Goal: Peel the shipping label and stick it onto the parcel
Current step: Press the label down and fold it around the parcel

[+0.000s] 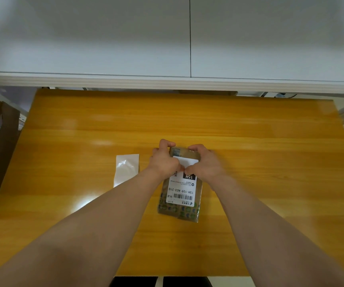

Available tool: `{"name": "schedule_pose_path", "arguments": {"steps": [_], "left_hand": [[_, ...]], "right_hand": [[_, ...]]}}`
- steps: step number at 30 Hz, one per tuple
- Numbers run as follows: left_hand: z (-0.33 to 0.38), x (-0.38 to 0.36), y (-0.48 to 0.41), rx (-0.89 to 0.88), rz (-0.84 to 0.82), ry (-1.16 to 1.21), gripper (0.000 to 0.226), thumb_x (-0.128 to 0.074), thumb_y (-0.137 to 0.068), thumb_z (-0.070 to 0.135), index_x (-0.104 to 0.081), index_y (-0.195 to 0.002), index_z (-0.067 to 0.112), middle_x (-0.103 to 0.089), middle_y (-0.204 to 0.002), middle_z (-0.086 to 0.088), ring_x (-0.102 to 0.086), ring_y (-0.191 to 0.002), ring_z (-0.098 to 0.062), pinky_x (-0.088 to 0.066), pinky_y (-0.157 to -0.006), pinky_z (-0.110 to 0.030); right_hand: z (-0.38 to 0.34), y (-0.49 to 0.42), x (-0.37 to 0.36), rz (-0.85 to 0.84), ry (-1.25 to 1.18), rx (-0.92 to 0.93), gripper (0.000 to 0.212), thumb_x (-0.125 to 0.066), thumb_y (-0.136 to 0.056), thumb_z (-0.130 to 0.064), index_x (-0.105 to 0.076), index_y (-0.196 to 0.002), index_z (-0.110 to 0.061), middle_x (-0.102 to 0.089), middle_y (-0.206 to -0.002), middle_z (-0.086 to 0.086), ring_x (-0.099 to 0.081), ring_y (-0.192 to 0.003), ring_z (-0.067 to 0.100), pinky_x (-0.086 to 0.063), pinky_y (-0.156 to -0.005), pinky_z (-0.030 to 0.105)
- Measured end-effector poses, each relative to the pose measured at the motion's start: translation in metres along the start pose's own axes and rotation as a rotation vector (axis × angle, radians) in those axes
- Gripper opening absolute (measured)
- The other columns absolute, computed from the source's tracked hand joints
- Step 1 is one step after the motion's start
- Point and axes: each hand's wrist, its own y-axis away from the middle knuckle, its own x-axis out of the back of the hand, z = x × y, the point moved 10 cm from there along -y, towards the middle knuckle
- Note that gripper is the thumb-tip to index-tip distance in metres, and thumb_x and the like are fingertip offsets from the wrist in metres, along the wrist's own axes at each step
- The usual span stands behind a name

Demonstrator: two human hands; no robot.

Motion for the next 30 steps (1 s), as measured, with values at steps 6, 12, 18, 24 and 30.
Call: {"name": "schedule_pose_path", "arguments": {"steps": [6, 12, 18, 24, 30], "left_hand": [[-0.002, 0.002, -0.012, 0.001, 0.028, 0.053, 0.048, -0.074, -0.076, 0.020, -0.042, -0.109, 0.032, -0.054, -0.123, -0.016, -0.062, -0.103, -0.035, -0.056, -0.084, -0.042], [-0.001, 0.003, -0.015, 0.000, 0.048, 0.030, 0.035, -0.069, -0.082, 0.026, -0.042, -0.105, 0.031, -0.057, -0.122, -0.017, -0.061, -0.105, -0.036, -0.052, -0.085, -0.041], [0.003, 0.002, -0.007, 0.035, 0.001, 0.031, 0.050, -0.068, -0.065, 0.039, -0.040, -0.106, 0.033, -0.057, -0.121, -0.013, -0.061, -0.106, -0.033, -0.055, -0.089, -0.043], [0.003, -0.004, -0.001, 0.052, -0.063, -0.044, 0.087, -0.082, -0.039, 0.046, -0.034, -0.111, 0.037, -0.052, -0.121, -0.007, -0.056, -0.113, -0.032, -0.053, -0.094, -0.050], [0.008, -0.006, 0.006, 0.034, -0.007, -0.093, 0.084, -0.088, -0.062, 0.025, -0.033, -0.126, 0.028, -0.040, -0.129, -0.010, -0.043, -0.121, -0.034, -0.048, -0.098, -0.048]], "right_hand": [[0.006, -0.007, 0.000, 0.054, -0.108, -0.058, 0.054, -0.077, -0.070, -0.013, -0.059, -0.114, -0.039, -0.061, -0.116, 0.006, -0.069, -0.090, 0.023, -0.060, -0.076, 0.038], [0.008, -0.009, 0.005, 0.122, -0.188, -0.090, 0.031, -0.070, -0.079, -0.015, -0.064, -0.103, -0.033, -0.068, -0.105, 0.001, -0.069, -0.082, 0.021, -0.058, -0.073, 0.038], [0.006, -0.007, 0.006, 0.113, -0.192, -0.107, 0.032, -0.072, -0.080, -0.023, -0.065, -0.110, -0.030, -0.066, -0.097, -0.004, -0.066, -0.078, 0.016, -0.057, -0.076, 0.036], [0.004, 0.000, 0.006, 0.038, -0.222, -0.073, 0.034, -0.064, -0.092, -0.017, -0.062, -0.124, -0.028, -0.065, -0.116, 0.001, -0.064, -0.085, 0.019, -0.054, -0.080, 0.037], [0.008, 0.009, 0.001, -0.149, -0.221, -0.030, 0.078, -0.074, -0.077, 0.004, -0.046, -0.142, -0.028, -0.058, -0.132, 0.001, -0.063, -0.102, 0.021, -0.054, -0.078, 0.030]]}}
